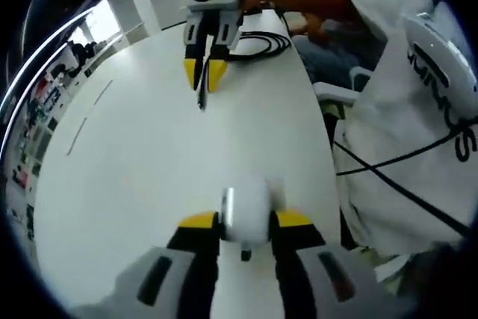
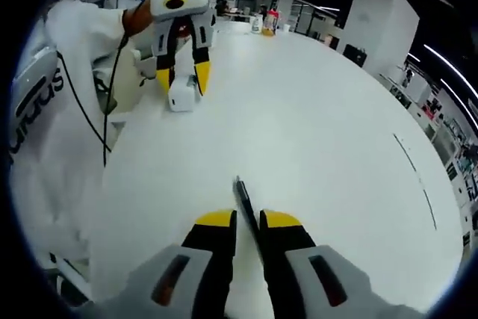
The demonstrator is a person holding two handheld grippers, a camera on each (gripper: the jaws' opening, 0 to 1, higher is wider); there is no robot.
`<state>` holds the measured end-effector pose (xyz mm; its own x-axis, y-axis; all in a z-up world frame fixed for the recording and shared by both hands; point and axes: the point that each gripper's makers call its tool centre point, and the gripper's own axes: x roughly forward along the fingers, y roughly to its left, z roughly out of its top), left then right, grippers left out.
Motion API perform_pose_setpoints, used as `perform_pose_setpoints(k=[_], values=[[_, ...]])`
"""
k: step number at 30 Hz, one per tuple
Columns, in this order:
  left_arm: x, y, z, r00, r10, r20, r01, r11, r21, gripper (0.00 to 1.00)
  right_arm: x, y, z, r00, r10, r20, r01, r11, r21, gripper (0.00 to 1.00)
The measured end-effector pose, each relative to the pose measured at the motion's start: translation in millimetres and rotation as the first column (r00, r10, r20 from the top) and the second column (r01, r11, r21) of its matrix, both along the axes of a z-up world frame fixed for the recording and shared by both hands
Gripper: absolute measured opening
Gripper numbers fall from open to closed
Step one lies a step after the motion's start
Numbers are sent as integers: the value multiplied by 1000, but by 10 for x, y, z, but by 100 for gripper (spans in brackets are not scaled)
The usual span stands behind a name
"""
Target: Plug the desk Type‑C cable into the charger adapter.
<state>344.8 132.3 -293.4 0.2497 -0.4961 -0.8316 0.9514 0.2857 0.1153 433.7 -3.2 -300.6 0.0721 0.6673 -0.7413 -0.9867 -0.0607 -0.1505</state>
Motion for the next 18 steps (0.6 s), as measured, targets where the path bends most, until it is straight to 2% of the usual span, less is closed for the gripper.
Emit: perform_pose_setpoints(k=[12, 18], values=[[19, -4, -13, 994, 4, -106, -3, 1000, 4, 25, 8, 54, -29, 999, 22, -27, -23, 999, -36, 4], [20, -23, -21, 992, 0, -124, 2, 1000, 16, 25, 25, 61, -27, 999, 19, -42, -21, 999, -42, 4]])
